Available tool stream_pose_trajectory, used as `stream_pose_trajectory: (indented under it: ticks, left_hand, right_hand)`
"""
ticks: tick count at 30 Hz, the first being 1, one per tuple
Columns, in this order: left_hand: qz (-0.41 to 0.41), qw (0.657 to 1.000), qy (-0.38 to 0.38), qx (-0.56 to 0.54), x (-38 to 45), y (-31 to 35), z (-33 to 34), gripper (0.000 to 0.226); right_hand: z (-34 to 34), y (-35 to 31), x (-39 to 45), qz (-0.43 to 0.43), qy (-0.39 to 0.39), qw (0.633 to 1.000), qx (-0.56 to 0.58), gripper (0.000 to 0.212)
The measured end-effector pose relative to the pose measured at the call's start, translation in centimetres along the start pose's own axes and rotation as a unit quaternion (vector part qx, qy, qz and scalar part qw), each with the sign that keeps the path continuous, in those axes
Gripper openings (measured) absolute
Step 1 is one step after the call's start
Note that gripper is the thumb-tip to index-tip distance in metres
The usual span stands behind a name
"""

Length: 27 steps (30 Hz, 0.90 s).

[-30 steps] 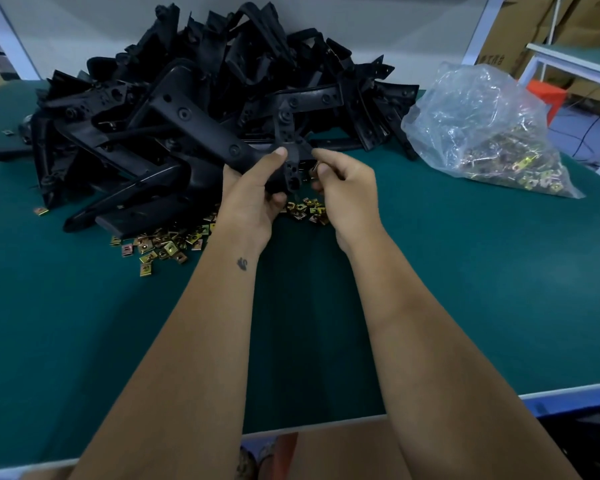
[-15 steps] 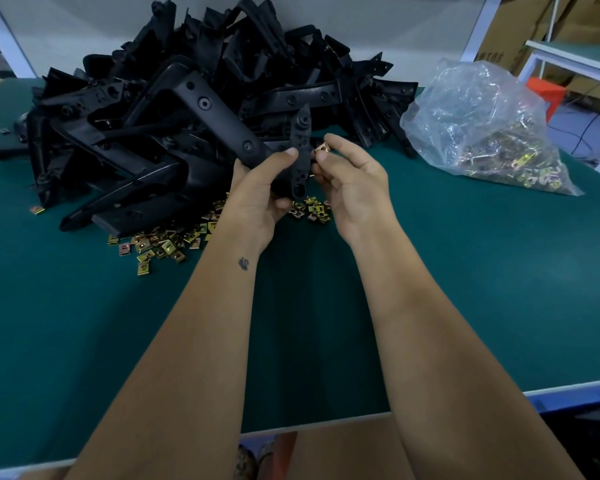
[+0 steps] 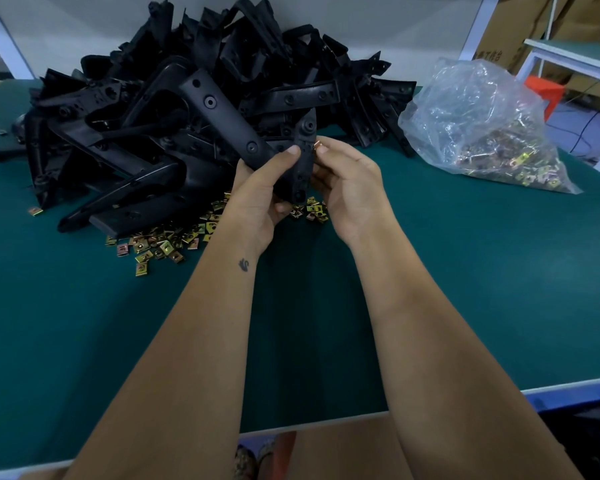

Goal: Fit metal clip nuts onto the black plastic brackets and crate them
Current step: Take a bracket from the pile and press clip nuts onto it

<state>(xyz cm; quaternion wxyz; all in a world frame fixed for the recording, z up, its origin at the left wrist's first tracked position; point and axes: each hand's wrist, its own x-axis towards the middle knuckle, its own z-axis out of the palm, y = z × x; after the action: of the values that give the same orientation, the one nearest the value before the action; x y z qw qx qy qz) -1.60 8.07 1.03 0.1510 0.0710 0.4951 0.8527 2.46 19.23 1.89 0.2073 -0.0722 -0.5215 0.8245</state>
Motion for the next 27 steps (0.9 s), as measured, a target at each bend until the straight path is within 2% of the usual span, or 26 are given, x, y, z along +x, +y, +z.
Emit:
stream_pose_trajectory:
  ticks: [9,15,23,27]
  left_hand:
    - [-0.012,1.0,0.008,-0.01,-0.13,0.17,-0.08,0.025]
    - [-0.015,1.0,0.008,-0.01,-0.27,0.3,0.04,0.021]
    - [0.007,1.0,-0.012,0.025,-0.39,0.4,-0.11,0.036]
    - [0.026,0.997,-0.043,0.059,-0.46,0.43,-0.42,0.051]
  right_hand:
    - [0.16,-0.36,-0.21,0.022,-0.013,1.0,-0.004,0.032]
    - [-0.08,-0.17,-0.2,0.038,-0.029,0.999,0.019,0.015]
    - [0.23,-0.34,-0.4,0.048,-0.035,0.998,0.028,0.009]
    - [0.09,-0.3,-0.33,0.042,-0.031,0.998,0.036,0.017]
